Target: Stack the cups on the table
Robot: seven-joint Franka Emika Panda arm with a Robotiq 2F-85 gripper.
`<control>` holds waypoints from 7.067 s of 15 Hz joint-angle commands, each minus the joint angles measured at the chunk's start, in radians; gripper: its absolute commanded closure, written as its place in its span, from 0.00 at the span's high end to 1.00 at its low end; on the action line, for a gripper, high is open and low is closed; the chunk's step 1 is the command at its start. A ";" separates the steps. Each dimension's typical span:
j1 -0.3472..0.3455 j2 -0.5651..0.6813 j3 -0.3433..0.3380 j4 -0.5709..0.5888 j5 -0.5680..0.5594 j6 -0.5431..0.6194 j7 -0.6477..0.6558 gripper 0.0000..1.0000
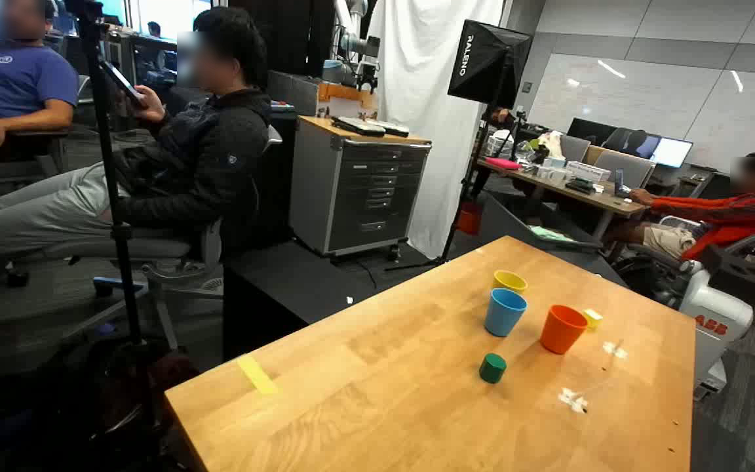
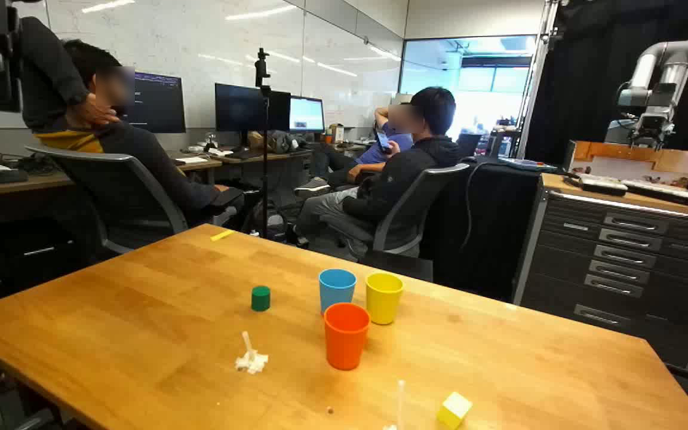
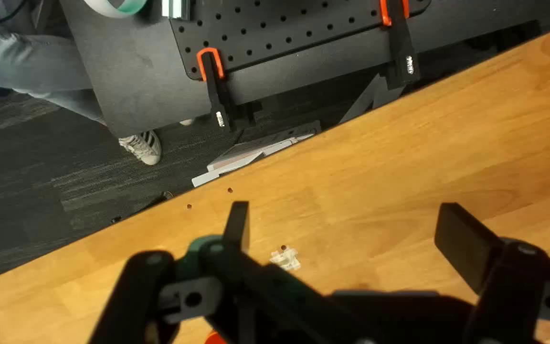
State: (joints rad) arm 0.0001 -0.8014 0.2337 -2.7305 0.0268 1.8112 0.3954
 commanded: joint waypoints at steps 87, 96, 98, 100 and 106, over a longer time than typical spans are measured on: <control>-0.296 1.183 -0.383 0.516 0.181 0.973 -0.320 1.00; -0.312 1.346 -0.314 0.593 0.170 1.053 -0.422 1.00; -0.314 1.378 -0.307 0.616 0.163 1.064 -0.431 1.00; -0.317 1.406 -0.301 0.642 0.162 1.059 -0.436 1.00; -0.320 1.476 -0.299 0.704 0.159 1.047 -0.435 1.00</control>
State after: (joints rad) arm -0.3019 0.6322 -0.0822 -2.0804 0.1901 2.8582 -0.0235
